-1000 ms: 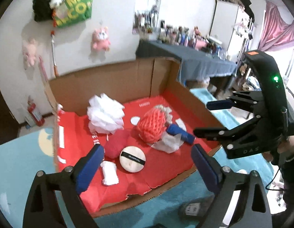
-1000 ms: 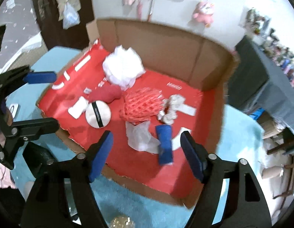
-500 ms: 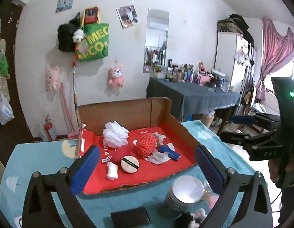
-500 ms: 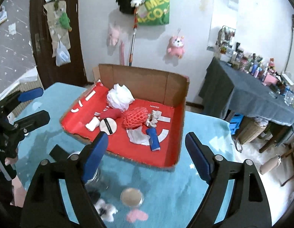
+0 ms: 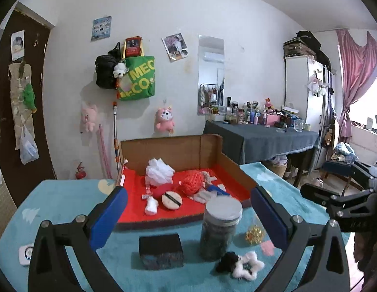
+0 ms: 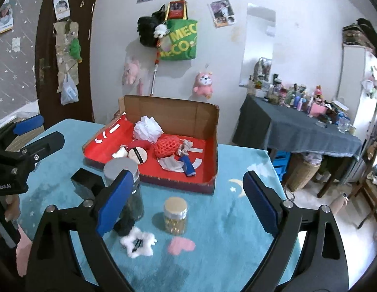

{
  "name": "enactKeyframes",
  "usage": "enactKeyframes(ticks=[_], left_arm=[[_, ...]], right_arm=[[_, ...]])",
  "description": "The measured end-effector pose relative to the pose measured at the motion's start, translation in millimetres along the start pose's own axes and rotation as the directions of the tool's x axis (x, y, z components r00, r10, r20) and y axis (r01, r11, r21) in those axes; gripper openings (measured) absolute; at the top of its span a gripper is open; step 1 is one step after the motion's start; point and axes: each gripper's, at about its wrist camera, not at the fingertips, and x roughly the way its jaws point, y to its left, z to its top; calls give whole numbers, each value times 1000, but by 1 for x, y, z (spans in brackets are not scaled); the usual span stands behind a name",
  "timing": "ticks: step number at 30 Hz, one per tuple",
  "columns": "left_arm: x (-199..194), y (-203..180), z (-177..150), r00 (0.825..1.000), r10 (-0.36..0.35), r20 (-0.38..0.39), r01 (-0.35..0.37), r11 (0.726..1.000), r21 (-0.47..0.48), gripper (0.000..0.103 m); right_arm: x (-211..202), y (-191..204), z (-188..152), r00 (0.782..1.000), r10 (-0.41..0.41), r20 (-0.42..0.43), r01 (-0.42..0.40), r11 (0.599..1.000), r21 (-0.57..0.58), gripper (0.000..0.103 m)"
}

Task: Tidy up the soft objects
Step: 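Move both tools back toward the white scrunchie on the table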

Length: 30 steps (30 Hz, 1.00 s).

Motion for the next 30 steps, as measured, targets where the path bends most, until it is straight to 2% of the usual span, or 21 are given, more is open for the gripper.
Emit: enactKeyframes(ticks=[5, 12, 22, 30], left_arm=[[-2, -2, -23, 999, 45, -26, -45, 999, -1, 103], [8, 3, -55, 993, 39, -115, -42, 999, -27, 103], [35, 2, -102, 962, 9, -272, -21, 999, -40, 103], [49, 0, -112, 944, -14, -331, -2, 999, -49, 103]], right_arm=[[-1, 7, -29, 1000, -20, 0, 20, 999, 32, 95], [8, 14, -60, 999, -19, -37, 21, 998, 61, 95], [44, 15, -98, 986, 15, -165, 1, 995, 97, 95], [65, 14, -111, 973, 46, -224, -20, 993, 116, 95]])
